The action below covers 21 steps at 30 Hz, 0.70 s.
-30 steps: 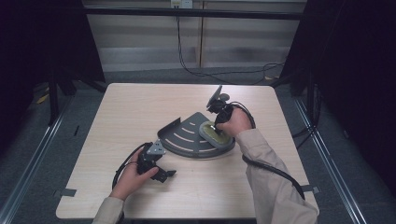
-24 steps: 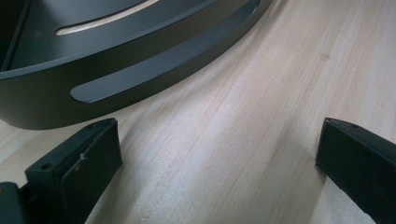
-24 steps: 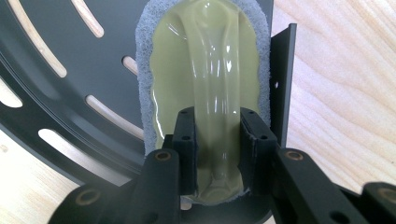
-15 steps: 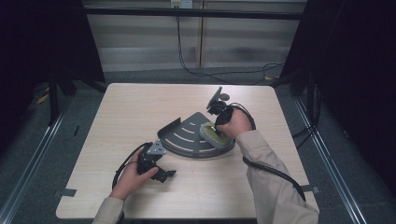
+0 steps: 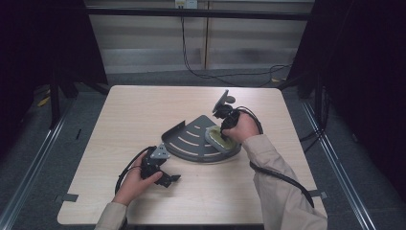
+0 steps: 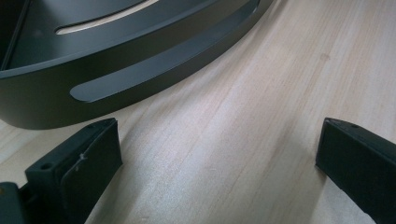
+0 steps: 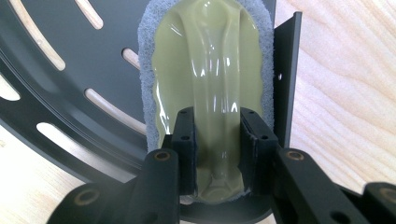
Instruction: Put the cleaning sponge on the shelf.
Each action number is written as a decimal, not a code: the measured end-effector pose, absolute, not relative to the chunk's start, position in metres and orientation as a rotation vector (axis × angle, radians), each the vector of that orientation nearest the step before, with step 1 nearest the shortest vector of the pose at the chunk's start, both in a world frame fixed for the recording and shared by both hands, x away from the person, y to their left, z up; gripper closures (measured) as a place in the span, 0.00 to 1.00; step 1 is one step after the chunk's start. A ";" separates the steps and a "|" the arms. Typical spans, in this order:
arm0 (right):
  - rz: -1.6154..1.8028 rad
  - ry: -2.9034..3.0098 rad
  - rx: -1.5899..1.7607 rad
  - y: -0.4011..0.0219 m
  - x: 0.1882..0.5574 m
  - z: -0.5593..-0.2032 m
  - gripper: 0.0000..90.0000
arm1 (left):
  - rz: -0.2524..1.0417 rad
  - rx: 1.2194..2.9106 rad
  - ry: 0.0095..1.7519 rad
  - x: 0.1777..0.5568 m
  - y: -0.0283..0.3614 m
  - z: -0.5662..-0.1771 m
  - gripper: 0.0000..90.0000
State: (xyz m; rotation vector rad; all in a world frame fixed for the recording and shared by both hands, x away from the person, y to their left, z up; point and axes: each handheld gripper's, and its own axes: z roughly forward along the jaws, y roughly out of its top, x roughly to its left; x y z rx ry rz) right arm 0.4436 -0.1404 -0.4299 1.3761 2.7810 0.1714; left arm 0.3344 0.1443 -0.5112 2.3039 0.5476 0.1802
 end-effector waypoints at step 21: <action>0.171 2.780 1.361 -0.139 0.441 -0.430 0.71 | 0.180 2.304 0.548 0.334 0.144 -0.511 0.00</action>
